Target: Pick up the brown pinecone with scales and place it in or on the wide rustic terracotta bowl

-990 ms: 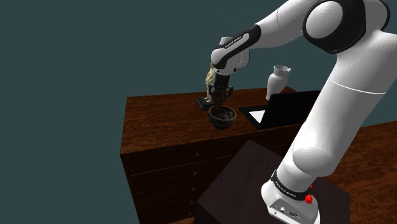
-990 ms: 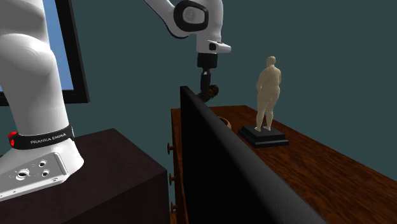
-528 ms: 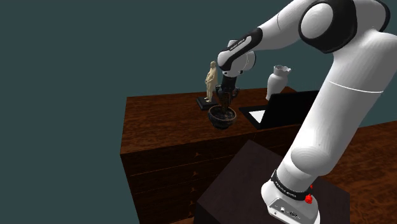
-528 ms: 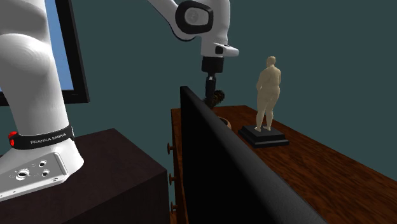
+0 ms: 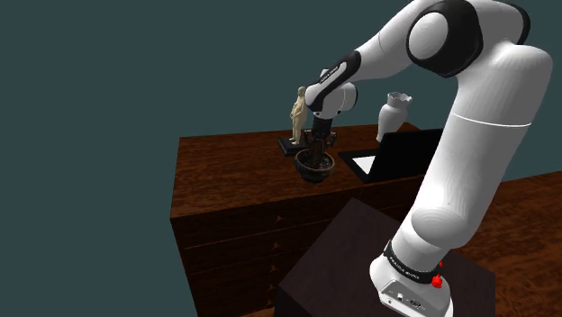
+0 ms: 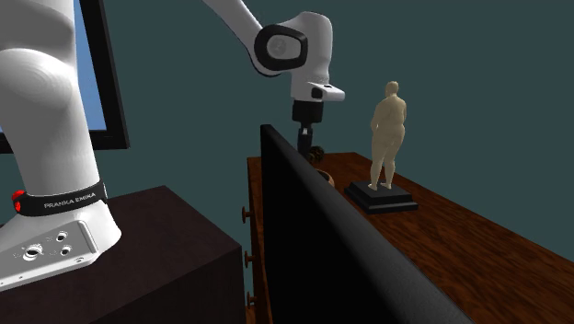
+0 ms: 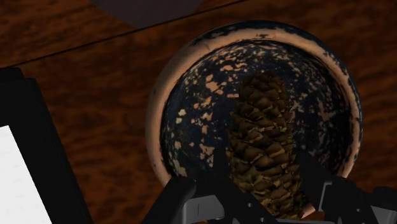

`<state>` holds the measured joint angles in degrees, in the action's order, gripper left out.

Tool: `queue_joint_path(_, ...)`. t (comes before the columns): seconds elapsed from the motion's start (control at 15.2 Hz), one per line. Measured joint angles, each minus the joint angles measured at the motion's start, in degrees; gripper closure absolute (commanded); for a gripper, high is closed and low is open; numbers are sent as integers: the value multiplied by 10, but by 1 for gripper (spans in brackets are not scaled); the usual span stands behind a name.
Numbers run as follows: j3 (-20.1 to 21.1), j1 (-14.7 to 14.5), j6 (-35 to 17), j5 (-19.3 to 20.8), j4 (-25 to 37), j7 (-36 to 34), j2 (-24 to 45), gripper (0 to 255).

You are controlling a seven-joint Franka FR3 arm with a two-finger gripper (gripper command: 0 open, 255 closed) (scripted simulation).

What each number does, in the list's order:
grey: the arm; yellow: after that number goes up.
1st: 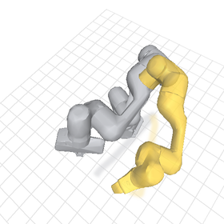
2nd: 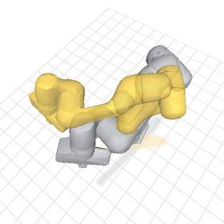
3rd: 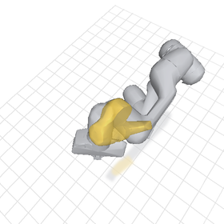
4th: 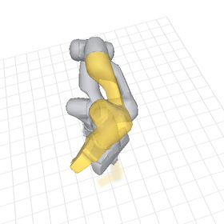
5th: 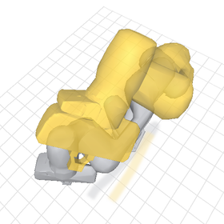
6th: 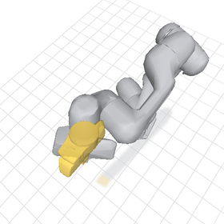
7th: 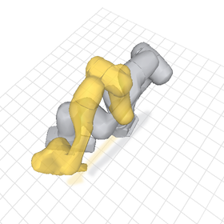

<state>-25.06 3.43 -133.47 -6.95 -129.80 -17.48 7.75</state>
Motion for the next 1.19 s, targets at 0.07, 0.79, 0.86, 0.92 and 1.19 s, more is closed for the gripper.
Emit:
queue_joint_path(0.07, 1, 1, -8, -5, -2, 5, 7, 255)
queue_joint_path(0.79, 2, 1, -18, -10, -5, 7, 14, 0)
queue_joint_path(0.86, 3, 1, -18, -11, -5, 7, 14, 0)
queue_joint_path(0.92, 3, 1, -18, -11, -5, 7, 15, 0)
queue_joint_path(1.19, -5, -3, 34, 20, 7, -14, -31, 0)
